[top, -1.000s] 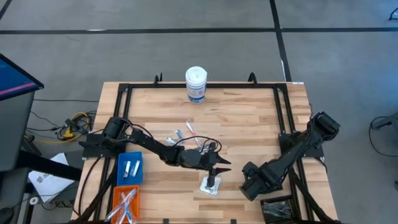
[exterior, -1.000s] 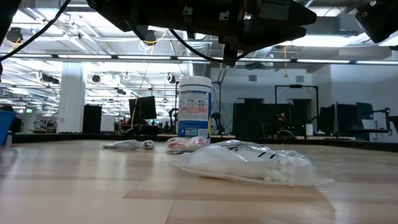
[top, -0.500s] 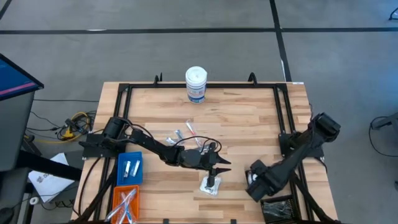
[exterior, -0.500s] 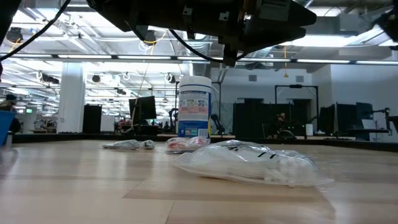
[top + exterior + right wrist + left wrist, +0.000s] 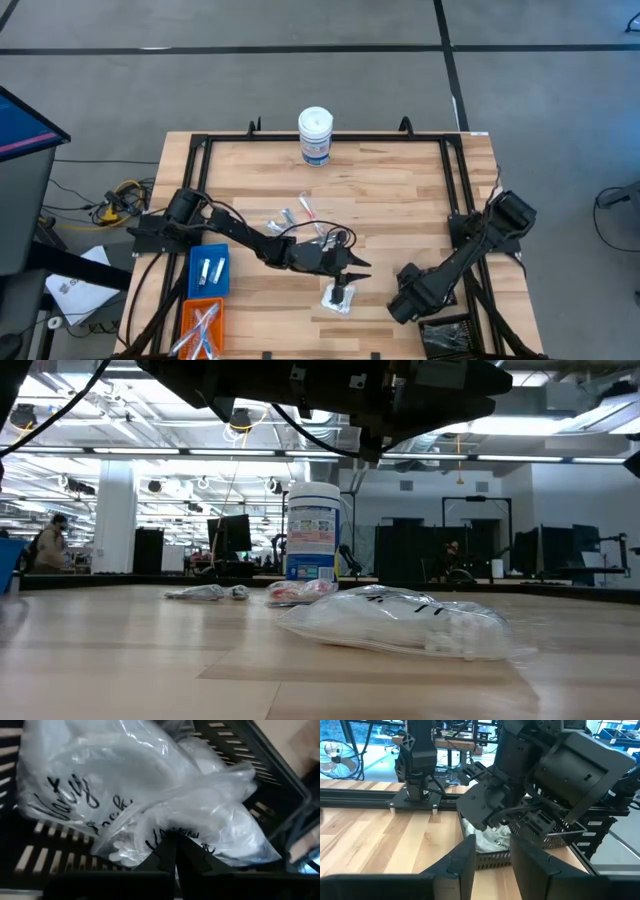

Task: Pick & Place Travel size toiletries
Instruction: Put the white cotton swab pack into the top black bin, then put the black comb into the bottom black bin

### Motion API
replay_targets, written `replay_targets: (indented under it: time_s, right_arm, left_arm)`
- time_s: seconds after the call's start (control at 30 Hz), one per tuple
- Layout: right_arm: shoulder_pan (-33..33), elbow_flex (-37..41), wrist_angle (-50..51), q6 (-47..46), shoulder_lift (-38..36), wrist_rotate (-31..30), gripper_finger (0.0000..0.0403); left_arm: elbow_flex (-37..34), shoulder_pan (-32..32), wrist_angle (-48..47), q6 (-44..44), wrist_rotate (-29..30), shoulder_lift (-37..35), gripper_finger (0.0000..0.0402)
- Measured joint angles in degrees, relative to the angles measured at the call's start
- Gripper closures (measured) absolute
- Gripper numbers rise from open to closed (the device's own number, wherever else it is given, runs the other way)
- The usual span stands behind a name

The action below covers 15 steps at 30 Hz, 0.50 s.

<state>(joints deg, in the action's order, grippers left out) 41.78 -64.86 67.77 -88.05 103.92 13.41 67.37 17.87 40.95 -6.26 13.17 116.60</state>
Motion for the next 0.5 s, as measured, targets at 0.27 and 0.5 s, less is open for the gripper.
replay_targets:
  time_s: [0.27,0.5]
  right_arm:
    - [0.38,-0.01,1.62,-2.57,-1.23,-1.87,0.0403]
    - [3.05,-3.53,8.2,-10.5,-7.81,-10.07,0.0403]
  left_arm:
    - [0.0,0.07,0.0,0.0,0.02,0.02,0.0287]
    - [0.0,0.07,0.0,0.04,0.02,0.02,0.0287]
